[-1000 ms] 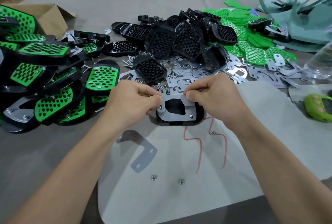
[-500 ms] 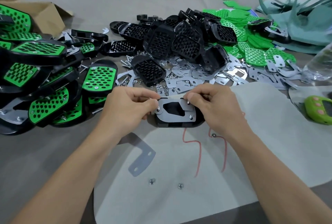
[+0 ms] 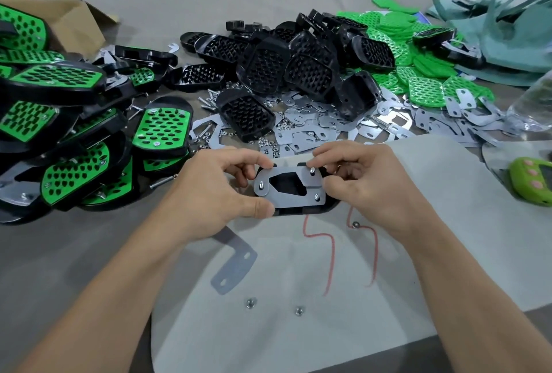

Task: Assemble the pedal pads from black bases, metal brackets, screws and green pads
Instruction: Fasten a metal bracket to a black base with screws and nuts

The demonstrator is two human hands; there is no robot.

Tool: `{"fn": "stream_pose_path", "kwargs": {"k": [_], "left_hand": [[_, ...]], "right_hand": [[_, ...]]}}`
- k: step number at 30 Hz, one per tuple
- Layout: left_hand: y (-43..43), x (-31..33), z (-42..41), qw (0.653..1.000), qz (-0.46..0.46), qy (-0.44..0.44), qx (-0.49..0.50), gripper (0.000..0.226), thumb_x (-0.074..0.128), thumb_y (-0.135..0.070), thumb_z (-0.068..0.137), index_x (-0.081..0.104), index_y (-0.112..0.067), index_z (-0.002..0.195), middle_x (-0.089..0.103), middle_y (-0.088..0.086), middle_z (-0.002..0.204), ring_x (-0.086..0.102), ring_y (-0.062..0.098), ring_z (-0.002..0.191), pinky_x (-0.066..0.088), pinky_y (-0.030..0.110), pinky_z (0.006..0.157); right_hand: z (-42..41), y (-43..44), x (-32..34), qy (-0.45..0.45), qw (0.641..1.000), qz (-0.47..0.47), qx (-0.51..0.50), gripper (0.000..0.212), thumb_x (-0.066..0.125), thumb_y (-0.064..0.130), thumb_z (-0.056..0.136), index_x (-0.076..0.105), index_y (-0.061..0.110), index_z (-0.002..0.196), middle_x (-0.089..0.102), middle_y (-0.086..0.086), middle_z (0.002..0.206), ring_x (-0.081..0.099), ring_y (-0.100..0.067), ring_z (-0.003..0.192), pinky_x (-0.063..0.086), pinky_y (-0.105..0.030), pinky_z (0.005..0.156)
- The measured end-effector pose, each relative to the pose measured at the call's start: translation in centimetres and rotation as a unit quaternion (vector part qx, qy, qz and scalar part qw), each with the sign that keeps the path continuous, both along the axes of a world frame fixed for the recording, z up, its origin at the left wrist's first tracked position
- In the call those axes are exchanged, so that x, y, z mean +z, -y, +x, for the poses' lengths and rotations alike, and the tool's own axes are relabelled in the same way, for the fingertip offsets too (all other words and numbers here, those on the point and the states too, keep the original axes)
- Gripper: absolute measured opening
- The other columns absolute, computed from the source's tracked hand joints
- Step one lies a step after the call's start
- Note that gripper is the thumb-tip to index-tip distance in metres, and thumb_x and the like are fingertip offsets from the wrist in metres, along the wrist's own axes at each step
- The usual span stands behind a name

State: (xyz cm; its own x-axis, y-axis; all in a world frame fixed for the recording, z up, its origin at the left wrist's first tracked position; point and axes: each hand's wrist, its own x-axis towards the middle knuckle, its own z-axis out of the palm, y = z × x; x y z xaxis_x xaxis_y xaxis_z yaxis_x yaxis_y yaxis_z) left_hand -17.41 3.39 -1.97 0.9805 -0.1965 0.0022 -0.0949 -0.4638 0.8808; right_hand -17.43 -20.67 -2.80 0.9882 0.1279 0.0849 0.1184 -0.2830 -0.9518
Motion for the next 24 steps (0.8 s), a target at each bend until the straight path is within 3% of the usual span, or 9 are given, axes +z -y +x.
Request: {"fn": "stream_pose_path", "kwargs": {"k": [3,5,7,12,18,21,24], "left_hand": [[0.0,-0.1,0.0,1.0,0.004,-0.002,-0.001,0.056,0.102,-0.013,0.049,0.079,-0.034,0.095,0.06,-0.015,0.079,0.056,0.009,0.074,0.05,0.026,0.067],[0.1,0.0,-0.1,1.0,0.016,0.004,-0.006,0.055,0.102,-0.014,0.05,0.078,-0.033,0.096,0.06,-0.013,0.08,0.056,0.008,0.075,0.051,0.025,0.067],[0.0,0.1,0.0,1.0,0.026,0.004,-0.015,0.054,0.101,-0.015,0.052,0.077,-0.033,0.098,0.062,-0.011,0.082,0.056,0.007,0.074,0.052,0.021,0.067],[-0.6,0.2,0.2,0.997,-0.059,-0.04,-0.032,0.032,0.085,-0.007,0.078,0.081,-0.029,0.101,0.064,-0.008,0.079,0.056,0.01,0.073,0.049,0.021,0.074],[-0.1,-0.1,0.3,0.995,-0.086,-0.054,-0.011,0.037,0.079,0.008,0.081,0.081,-0.026,0.097,0.061,-0.005,0.077,0.053,0.013,0.064,0.054,0.023,0.058],[0.1,0.3,0.0,0.997,-0.052,-0.044,-0.019,0.036,0.079,0.003,0.082,0.081,-0.027,0.101,0.061,-0.009,0.078,0.055,0.011,0.066,0.055,0.024,0.054],[0.0,1.0,0.2,0.997,0.078,0.023,-0.016,0.032,0.087,-0.024,0.076,0.08,-0.041,0.103,0.066,-0.019,0.095,0.062,0.0,0.08,0.053,0.022,0.074]], "right_hand": [[0.1,0.3,0.1,-0.027,1.0,0.01,0.012,0.024,0.083,0.002,0.075,0.083,0.021,0.089,0.073,0.004,0.109,0.064,-0.024,0.086,0.054,-0.032,0.078],[0.3,0.1,-0.1,-0.021,1.0,0.01,-0.015,0.017,0.086,0.007,0.075,0.083,0.019,0.086,0.073,-0.005,0.101,0.063,-0.035,0.086,0.054,-0.044,0.079],[0.5,-0.3,-0.3,-0.012,1.0,0.0,-0.025,0.017,0.085,0.005,0.075,0.081,0.019,0.084,0.068,-0.021,0.096,0.054,-0.033,0.074,0.05,-0.048,0.072],[0.6,-0.5,-0.2,-0.03,0.999,-0.008,-0.023,0.02,0.085,0.002,0.075,0.079,0.021,0.081,0.062,-0.017,0.078,0.048,-0.021,0.069,0.043,-0.039,0.068],[0.3,-0.9,0.2,-0.037,0.999,-0.019,-0.026,0.021,0.083,-0.001,0.076,0.078,0.019,0.078,0.061,-0.015,0.079,0.048,-0.019,0.069,0.043,-0.037,0.069],[0.4,-1.0,0.3,-0.036,0.998,-0.043,-0.031,0.019,0.083,0.002,0.075,0.078,0.02,0.078,0.06,-0.005,0.077,0.05,-0.017,0.07,0.045,-0.037,0.072],[0.5,-1.1,0.4,-0.035,0.997,-0.053,-0.033,0.019,0.083,0.002,0.074,0.078,0.021,0.078,0.06,-0.004,0.077,0.051,-0.016,0.069,0.046,-0.037,0.072]]}}
